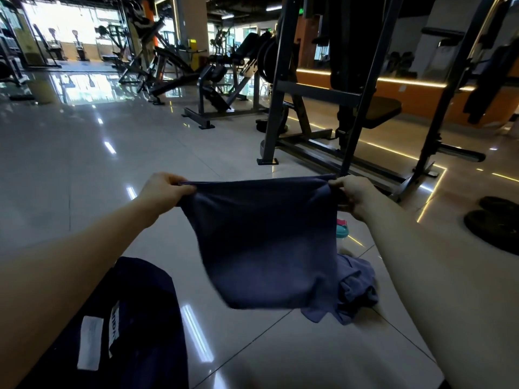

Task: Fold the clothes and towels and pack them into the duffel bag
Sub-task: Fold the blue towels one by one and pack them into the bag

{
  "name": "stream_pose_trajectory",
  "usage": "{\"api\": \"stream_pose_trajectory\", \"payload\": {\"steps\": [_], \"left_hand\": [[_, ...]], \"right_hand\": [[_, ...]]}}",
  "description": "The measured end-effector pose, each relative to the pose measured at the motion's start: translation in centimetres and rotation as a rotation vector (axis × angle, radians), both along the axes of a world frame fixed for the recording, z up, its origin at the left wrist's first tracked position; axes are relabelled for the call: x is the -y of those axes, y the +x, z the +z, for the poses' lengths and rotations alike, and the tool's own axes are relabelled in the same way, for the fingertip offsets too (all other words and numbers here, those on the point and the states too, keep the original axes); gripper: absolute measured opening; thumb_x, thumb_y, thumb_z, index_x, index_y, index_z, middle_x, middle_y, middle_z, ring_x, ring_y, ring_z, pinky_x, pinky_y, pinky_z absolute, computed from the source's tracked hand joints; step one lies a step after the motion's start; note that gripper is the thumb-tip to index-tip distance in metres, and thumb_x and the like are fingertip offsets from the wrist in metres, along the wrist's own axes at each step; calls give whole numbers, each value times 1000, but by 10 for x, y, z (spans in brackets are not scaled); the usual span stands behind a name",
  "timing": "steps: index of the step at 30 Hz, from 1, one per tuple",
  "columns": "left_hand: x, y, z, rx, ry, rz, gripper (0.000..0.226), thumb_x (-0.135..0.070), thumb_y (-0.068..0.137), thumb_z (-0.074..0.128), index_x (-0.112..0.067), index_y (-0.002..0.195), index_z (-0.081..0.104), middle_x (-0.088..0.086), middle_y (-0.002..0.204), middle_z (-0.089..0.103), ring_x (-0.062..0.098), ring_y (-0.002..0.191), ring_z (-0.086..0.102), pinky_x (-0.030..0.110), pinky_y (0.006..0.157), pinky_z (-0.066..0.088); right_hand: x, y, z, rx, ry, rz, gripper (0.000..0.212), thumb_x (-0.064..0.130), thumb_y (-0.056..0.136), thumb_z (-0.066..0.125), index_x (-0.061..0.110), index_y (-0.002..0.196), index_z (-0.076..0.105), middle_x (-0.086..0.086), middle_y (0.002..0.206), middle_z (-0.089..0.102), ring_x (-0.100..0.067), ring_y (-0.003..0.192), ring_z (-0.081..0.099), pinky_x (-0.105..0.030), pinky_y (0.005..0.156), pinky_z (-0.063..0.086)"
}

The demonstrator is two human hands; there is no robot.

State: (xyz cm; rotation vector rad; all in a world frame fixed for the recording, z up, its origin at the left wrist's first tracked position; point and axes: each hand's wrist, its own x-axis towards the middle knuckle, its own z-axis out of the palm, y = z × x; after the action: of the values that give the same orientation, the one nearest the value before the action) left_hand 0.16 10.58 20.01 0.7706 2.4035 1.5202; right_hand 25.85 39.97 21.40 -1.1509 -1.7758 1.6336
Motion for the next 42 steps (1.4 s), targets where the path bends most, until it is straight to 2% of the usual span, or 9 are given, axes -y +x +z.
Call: {"api": "stream_pose_trajectory", "payload": {"steps": [4,6,13,20,25,28,33,36,42], "left_hand": [[-3,-4,2,43,107,16,10,-10,91,73,-1,96,73,12,88,71,22,79,68,25,70,55],[0,-8,-2,67,128,20,11,-10,91,73,0,96,73,13,89,70,22,79,68,23,68,57],[8,-23,-14,102,84,50,7,-14,94,69,-13,90,75,13,91,71,24,84,66,32,78,55],[17,-25,-17,197,-10,-32,6,-12,93,71,-6,92,73,11,83,68,19,65,63,30,66,58],[35,-18,-26,356,-272,-267,9,-6,95,66,0,98,72,10,78,70,17,65,66,37,75,61],[37,-17,-42,312,-242,-176,7,-2,95,65,-2,92,71,14,85,69,23,74,66,39,76,62],[35,-7,-65,268,-155,-48,11,0,94,65,-7,86,69,14,84,70,25,76,67,43,87,59],[49,-1,-72,308,-304,-165,8,0,94,65,-3,93,72,16,87,76,20,73,72,37,81,59],[82,14,-76,334,-407,-221,9,4,91,67,-2,91,74,13,73,71,15,57,65,21,56,57]], "right_hand": [[-1,-5,-3,-34,24,-55,30,23,94,65,14,121,59,-8,112,65,-25,103,63,-35,78,52],[-1,-5,-5,-33,46,-75,32,25,93,67,13,121,59,-9,111,65,-26,102,63,-40,87,54],[-1,-1,-6,19,64,47,24,20,92,65,10,114,63,-13,112,63,-28,105,62,-43,95,54],[-5,8,-2,65,-62,166,27,24,93,60,12,117,64,-15,117,64,-28,109,61,-37,86,52],[-2,14,-5,298,-125,303,38,26,94,58,6,126,57,-16,123,62,-29,114,60,-37,87,51],[5,17,-15,307,-107,292,37,20,96,57,1,127,55,-19,124,62,-30,110,61,-39,85,53],[14,24,-39,273,-16,309,15,5,94,59,4,108,63,-25,117,65,-31,98,65,-39,76,56],[24,34,-44,284,-21,379,7,2,94,59,7,97,62,-18,103,65,-28,94,64,-37,76,55],[30,70,-87,256,-175,458,22,7,88,68,6,108,62,-23,105,60,-36,94,63,-39,79,59]]}}
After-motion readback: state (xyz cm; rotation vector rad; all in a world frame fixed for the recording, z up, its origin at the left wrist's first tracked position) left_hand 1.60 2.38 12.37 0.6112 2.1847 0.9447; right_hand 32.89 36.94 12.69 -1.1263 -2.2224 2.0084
